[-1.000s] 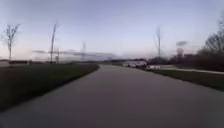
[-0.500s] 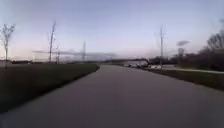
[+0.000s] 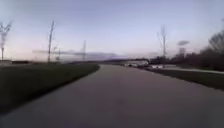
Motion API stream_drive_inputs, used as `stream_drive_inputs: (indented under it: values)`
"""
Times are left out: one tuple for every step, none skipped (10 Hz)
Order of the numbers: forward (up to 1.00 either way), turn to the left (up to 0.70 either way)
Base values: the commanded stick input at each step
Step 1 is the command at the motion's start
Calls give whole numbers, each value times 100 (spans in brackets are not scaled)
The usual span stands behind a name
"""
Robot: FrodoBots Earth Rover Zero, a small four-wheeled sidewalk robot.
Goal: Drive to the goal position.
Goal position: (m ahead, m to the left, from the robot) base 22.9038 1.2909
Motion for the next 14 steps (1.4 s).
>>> stream_drive_inputs:
  values:
    - [99,0]
    - [99,0]
    - [99,0]
    - [99,0]
    - [99,1]
    - [98,1]
    - [99,1]
    - [99,1]
    - [100,1]
    - [100,1]
    - [100,1]
    - [99,1]
    - [100,1]
    - [99,1]
